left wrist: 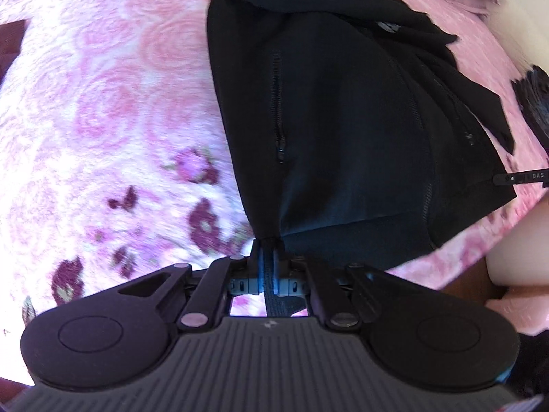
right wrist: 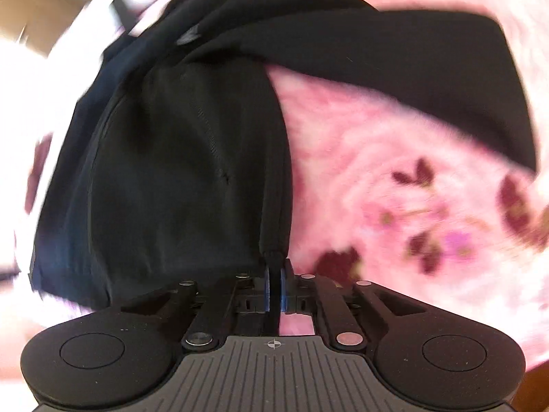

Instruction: Fold clothes

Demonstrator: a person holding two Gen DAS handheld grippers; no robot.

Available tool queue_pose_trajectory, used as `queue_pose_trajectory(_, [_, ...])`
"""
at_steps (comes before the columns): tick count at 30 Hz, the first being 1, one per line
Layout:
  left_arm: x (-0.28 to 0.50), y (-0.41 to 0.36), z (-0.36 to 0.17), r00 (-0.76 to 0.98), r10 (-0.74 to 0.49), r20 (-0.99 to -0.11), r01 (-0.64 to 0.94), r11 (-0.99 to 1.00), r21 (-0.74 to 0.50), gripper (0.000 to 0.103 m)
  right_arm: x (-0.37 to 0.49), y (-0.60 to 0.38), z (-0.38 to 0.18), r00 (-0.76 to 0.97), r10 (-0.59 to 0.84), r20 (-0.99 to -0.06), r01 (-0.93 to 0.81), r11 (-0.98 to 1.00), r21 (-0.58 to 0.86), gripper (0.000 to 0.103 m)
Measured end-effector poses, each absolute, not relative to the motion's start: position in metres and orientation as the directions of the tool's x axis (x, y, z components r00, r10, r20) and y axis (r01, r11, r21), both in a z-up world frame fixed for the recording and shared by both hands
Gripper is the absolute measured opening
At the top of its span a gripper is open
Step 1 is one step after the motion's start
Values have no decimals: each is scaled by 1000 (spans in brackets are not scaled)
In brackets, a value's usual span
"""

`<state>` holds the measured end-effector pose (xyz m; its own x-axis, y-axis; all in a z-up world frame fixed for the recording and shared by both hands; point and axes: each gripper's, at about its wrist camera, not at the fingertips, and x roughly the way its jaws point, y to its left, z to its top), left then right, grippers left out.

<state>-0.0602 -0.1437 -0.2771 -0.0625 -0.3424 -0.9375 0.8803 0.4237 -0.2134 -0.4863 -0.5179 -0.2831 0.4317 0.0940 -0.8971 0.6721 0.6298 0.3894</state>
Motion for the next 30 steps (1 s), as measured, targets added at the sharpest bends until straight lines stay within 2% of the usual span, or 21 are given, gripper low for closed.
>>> queue_pose_trajectory(6, [-99, -125, -283, -110, -261, -959, 887, 411, -213, 3, -519, -493, -259, 325, 126, -937, 644, 696, 317, 4])
queue_pose_trajectory(9, [-103, -128, -280, -73, -202, -977, 904, 400, -150, 6, -519, -489, -260, 334, 140, -932, 636, 696, 332, 5])
queue_pose_trajectory(11, [-104, -139, -268, -15, -174, -985, 930, 358, -78, 8, -515, -486, -251, 322, 90, -942, 622, 730, 283, 22])
queue_pose_trajectory(12, [-101, -148, -259, 17, -181, -983, 942, 333, -45, 12, -516, -485, -243, 317, 37, -948, 614, 754, 235, 50])
queue_pose_trajectory(13, [-98, -160, -249, 46, -196, -980, 948, 317, -19, 22, -516, -488, -234, 326, -26, -945, 605, 774, 187, 75])
queue_pose_trajectory(14, [-94, -175, -240, 78, -218, -973, 953, 303, 8, 28, -515, -495, -226, 346, -85, -934, 597, 788, 150, 79])
queue_pose_trajectory(15, [-92, -194, -234, 101, -251, -963, 959, 282, 27, 33, -513, -504, -221, 366, -131, -921, 594, 795, 122, 79])
queue_pose_trajectory(17, [-89, -234, -221, 145, -317, -937, 968, 240, 69, 37, -504, -530, -221, 377, -191, -906, 600, 796, 82, 79])
queue_pose_trajectory(19, [-94, -287, -221, 169, -381, -909, 980, 166, 113, 45, -493, -559, -230, 382, -225, -897, 598, 800, 54, 79])
queue_pose_trajectory(22, [-106, -371, -233, 170, -466, -869, 984, 28, 177, 49, -487, -599, -239, 373, -252, -893, 568, 823, 4, 79])
queue_pose_trajectory(26, [-125, -476, -269, 156, -512, -845, 949, -159, 272, 50, -480, -634, -250, 386, -258, -886, 499, 866, -35, 79])
queue_pose_trajectory(29, [-133, -529, -303, 201, -488, -849, 898, -253, 359, 50, -478, -657, -252, 384, -248, -890, 478, 877, -38, 79])
queue_pose_trajectory(30, [-132, -542, -312, 218, -475, -853, 885, -272, 378, 41, -477, -665, -253, 383, -243, -891, 472, 881, -37, 79])
